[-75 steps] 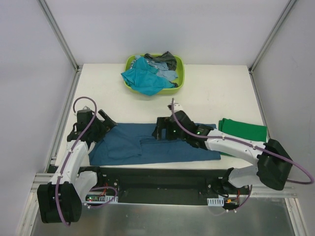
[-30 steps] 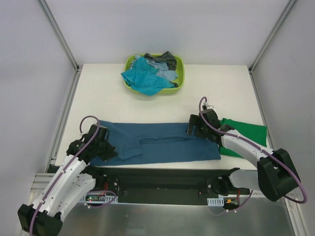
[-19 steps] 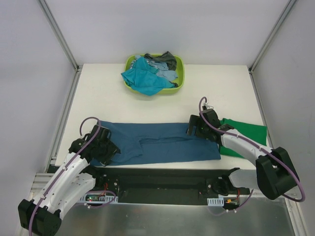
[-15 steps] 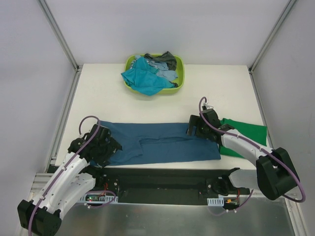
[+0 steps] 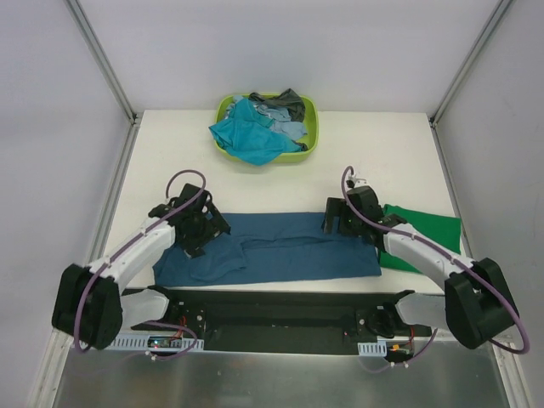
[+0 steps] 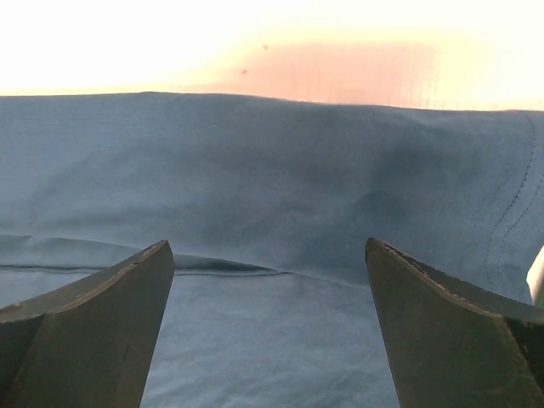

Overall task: Fold and stack the t-shirts
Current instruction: Fold the other side of the tshirt into a rectangle, then rotate the tshirt 45 degrees

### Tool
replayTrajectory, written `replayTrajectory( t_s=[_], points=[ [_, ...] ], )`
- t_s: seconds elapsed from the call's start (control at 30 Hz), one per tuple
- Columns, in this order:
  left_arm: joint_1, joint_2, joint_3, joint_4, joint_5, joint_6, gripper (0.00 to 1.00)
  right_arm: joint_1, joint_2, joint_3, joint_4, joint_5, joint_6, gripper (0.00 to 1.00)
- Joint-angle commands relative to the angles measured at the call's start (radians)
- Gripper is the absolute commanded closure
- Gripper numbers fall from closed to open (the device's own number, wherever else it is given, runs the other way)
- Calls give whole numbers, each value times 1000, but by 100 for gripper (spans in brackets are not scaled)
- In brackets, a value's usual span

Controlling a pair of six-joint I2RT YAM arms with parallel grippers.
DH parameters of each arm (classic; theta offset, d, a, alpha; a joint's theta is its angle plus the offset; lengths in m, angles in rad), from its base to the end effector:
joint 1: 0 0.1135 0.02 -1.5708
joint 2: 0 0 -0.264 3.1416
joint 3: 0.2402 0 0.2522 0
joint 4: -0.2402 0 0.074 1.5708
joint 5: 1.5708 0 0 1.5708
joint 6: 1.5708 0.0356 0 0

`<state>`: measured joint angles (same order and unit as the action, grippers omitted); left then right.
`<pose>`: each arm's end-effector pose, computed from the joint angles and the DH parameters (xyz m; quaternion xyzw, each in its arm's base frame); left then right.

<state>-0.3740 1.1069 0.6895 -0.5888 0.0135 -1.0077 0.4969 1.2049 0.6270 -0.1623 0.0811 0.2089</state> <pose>0.1942 -0.0767 0.2126 -0.2974 0.9132 -0.1825 0.2106 0.2162 0.1139 0.2026 -0.1150 0.9071 0.1045 0.3911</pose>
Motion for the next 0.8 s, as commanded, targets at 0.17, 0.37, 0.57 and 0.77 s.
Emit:
replayTrajectory(
  t_s=[0.17, 0.37, 0.57, 0.77],
  points=[
    [108, 198, 9, 130, -101, 93, 1, -171, 231, 88, 20, -53, -60, 3],
    [234, 287, -42, 196, -34, 155, 1, -293, 305, 134, -2, -124, -75, 4],
    [268, 419, 43, 211, -52, 188, 1, -296, 259, 146, -5, -216, -92, 3],
    [417, 668, 368, 207, 40, 253, 1, -227, 249, 90, -2, -395, -49, 3]
  ],
)
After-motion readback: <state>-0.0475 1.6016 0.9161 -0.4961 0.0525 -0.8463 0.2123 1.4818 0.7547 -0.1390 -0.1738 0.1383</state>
